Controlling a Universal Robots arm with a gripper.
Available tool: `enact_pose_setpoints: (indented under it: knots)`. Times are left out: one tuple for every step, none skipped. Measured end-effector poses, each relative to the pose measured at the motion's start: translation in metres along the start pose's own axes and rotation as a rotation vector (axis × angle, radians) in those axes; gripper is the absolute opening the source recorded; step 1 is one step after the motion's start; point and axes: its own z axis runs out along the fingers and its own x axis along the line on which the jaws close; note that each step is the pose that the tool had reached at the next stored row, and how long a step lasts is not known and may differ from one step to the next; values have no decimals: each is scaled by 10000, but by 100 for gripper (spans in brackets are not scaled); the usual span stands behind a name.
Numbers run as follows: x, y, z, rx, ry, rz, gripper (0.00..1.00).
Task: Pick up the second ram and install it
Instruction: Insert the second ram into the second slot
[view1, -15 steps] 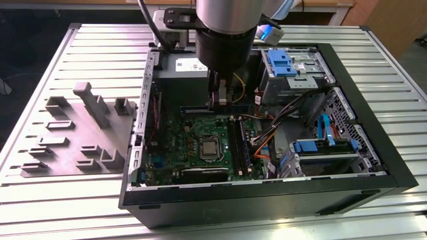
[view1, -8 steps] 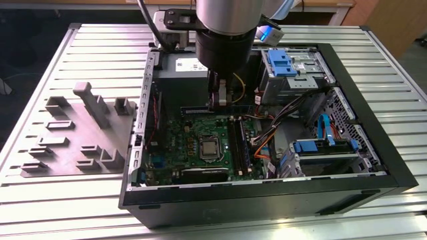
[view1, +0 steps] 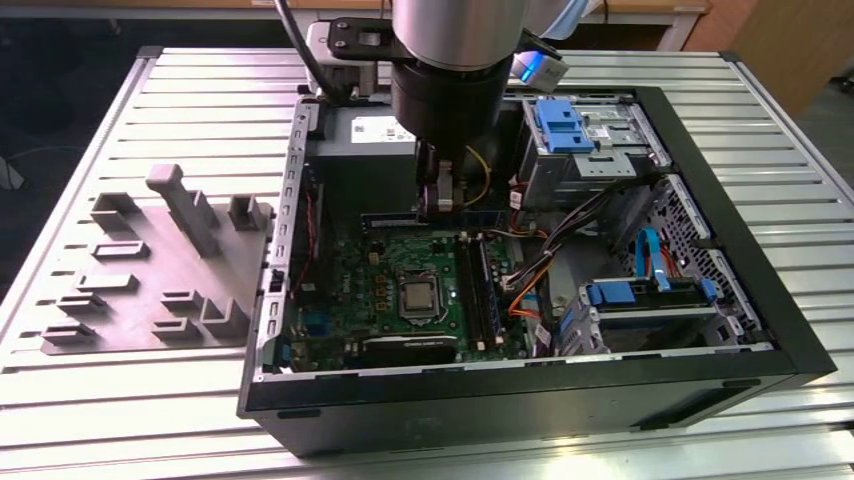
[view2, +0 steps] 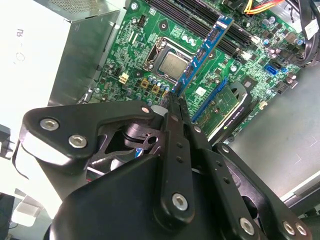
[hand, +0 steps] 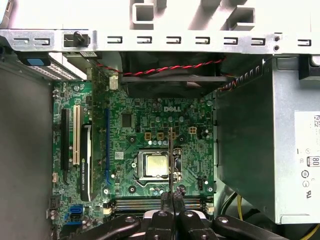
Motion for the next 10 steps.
enact_pose_setpoints:
  knots:
    - [0,0,0,0,0,4,11]
    - [0,0,0,0,-1,46,11]
    - [0,0,2,5,-6,155,11]
    - [0,-1,4,12,-14,317,11]
    - [0,-1,5,18,-21,466,11]
    - [0,-1,7,25,-28,648,11]
    - [0,-1,8,32,-35,828,11]
    - [0,-1,10,39,-43,1008,11]
    - [1,-1,12,46,-50,1188,11]
    - [0,-1,14,53,-58,1372,11]
